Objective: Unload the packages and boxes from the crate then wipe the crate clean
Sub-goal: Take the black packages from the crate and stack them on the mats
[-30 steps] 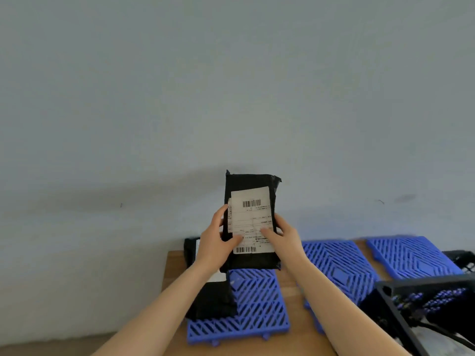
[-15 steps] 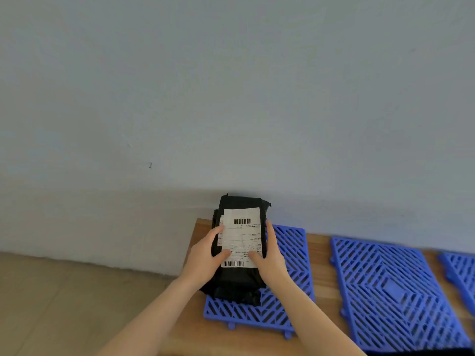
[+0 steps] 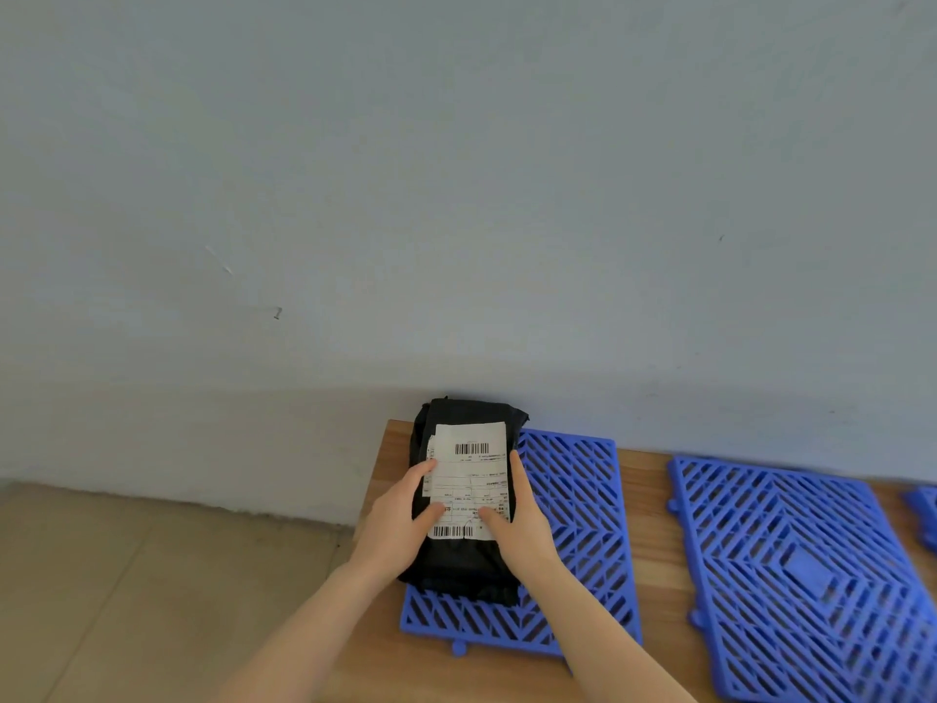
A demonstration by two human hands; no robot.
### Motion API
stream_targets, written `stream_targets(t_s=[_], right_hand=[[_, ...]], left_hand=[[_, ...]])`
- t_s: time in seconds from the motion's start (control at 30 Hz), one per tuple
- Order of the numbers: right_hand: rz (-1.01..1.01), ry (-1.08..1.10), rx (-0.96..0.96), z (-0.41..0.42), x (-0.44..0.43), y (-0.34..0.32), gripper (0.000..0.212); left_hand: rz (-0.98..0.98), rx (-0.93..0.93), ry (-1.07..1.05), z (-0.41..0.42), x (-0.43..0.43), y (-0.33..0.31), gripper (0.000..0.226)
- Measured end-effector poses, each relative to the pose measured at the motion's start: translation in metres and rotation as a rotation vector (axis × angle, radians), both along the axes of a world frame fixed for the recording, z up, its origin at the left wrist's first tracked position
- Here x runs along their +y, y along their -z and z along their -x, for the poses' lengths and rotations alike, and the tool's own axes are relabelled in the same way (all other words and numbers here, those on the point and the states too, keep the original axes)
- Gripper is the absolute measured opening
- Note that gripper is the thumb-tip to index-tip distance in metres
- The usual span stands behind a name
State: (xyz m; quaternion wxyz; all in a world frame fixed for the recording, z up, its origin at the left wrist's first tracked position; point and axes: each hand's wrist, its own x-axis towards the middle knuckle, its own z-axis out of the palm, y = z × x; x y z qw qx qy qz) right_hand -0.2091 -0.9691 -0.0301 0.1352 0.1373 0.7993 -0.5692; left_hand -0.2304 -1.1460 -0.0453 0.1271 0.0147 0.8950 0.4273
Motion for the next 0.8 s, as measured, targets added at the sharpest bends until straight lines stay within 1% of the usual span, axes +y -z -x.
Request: stream_targets(t_s=[0.23, 0.33, 0.43, 0.53, 0.63, 0.73, 0.8], right_hand=[[0.021, 0.011, -0.048, 0.005, -0.003, 0.007, 0.074], [-0.049, 0.003, -0.046, 0.004, -0.002, 0.000, 0.074], [-0.112, 0.029, -0.026, -0.002, 0.003, -0.010, 0.078], [-0.155, 0.072, -0.008, -0.009, 0.013, -0.032, 0.078], [-0.180, 0.142, 0.033, -0.023, 0.034, -0.065, 0.068], [-0.252, 0.186, 0.078, -0.041, 0.065, -0.102, 0.057], [-0.275, 0.232, 0.105, -0.057, 0.088, -0.128, 0.049]], left_hand=[[0.038, -0.009, 0.047, 0.009, -0.003, 0.005, 0.058], [0.057, 0.004, 0.069, 0.009, -0.002, 0.003, 0.059], [0.073, 0.077, 0.023, 0.009, -0.002, -0.008, 0.056], [0.044, 0.178, -0.014, 0.014, -0.001, -0.026, 0.046], [-0.016, 0.258, 0.013, 0.018, 0.016, -0.056, 0.036], [-0.084, 0.327, 0.083, 0.016, 0.052, -0.090, 0.031], [-0.147, 0.331, 0.148, 0.005, 0.081, -0.113, 0.029]])
